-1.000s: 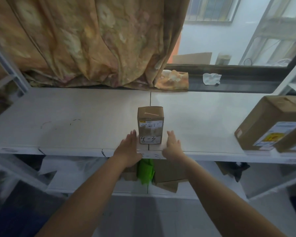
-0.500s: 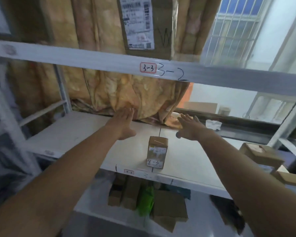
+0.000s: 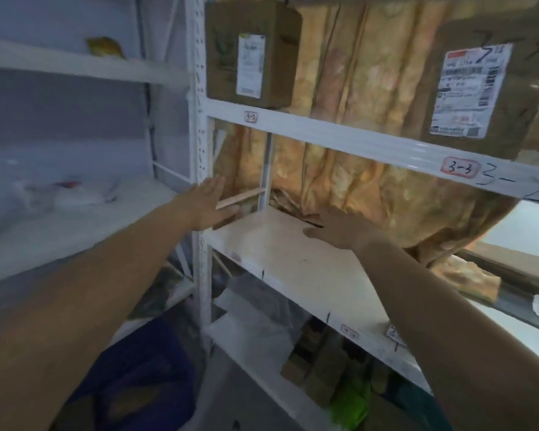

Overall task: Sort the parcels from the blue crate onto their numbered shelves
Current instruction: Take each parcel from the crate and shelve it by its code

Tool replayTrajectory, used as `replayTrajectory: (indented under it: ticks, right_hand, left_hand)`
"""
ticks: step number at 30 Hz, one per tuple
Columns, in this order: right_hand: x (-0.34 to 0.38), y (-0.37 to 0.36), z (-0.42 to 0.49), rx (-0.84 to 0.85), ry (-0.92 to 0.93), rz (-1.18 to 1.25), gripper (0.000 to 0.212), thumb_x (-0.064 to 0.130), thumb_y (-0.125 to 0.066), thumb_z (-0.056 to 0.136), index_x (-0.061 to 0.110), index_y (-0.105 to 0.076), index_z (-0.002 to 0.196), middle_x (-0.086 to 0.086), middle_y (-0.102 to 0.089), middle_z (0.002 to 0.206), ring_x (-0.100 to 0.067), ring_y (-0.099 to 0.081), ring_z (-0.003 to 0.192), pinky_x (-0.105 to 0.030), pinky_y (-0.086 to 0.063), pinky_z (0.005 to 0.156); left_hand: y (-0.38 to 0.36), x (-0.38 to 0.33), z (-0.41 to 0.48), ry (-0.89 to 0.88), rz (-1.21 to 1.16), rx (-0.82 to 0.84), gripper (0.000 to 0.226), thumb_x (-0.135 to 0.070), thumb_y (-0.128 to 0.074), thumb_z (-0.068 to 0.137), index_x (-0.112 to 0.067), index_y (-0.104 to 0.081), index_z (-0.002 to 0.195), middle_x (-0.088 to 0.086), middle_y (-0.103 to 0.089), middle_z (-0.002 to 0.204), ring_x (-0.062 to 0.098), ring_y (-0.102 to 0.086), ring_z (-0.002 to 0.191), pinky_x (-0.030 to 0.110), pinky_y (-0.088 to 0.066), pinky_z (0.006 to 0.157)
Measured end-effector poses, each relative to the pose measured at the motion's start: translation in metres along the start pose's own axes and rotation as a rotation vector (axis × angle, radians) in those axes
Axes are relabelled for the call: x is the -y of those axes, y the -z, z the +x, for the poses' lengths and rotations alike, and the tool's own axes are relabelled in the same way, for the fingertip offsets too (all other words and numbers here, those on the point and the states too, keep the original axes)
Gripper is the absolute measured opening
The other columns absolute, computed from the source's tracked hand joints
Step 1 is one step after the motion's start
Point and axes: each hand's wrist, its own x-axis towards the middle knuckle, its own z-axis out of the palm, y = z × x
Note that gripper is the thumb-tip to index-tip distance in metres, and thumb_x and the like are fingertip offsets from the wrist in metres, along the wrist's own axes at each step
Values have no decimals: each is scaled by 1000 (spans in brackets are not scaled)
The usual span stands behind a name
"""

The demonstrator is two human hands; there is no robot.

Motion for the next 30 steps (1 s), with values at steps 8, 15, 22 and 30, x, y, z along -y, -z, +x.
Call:
replayTrajectory:
  ticks: [8, 15, 22, 30]
  right_hand:
    - [236, -9, 58, 75, 370, 75, 70, 61, -37, 93, 24, -25, 151, 2, -15, 161, -20, -15, 148, -42, -13, 120]
    - [353, -83, 104, 139, 435, 74, 71, 57, -41, 94, 19, -24, 151, -2, -16, 161, -23, -17, 147, -38, -12, 118]
    - [379, -186, 140, 439, 415, 53, 54, 57, -42, 93, 24, -49, 135, -3, -44, 145, -27, -41, 134, -39, -31, 108]
    - [385, -326, 222, 721, 376, 24, 70, 60, -43, 91, 22, -30, 149, 0, -22, 159, -23, -24, 145, -36, -22, 115]
  left_hand:
    - [-10, 201, -102, 275, 137, 92, 78, -59, -15, 94, -9, 8, 150, 7, 13, 159, 18, 7, 147, 37, -3, 120]
    - [-68, 312, -143, 370, 92, 222, 78, -59, -16, 94, -10, 10, 149, 4, 13, 159, 16, 8, 147, 35, -2, 121]
    - [-174, 348, -136, 381, -152, 318, 81, -60, -25, 93, -11, 4, 151, 6, 6, 160, 20, 0, 148, 35, -6, 118]
    - [-310, 389, -110, 505, -253, 578, 78, -60, -20, 94, -13, 5, 151, 6, 8, 160, 21, 0, 148, 38, -7, 121]
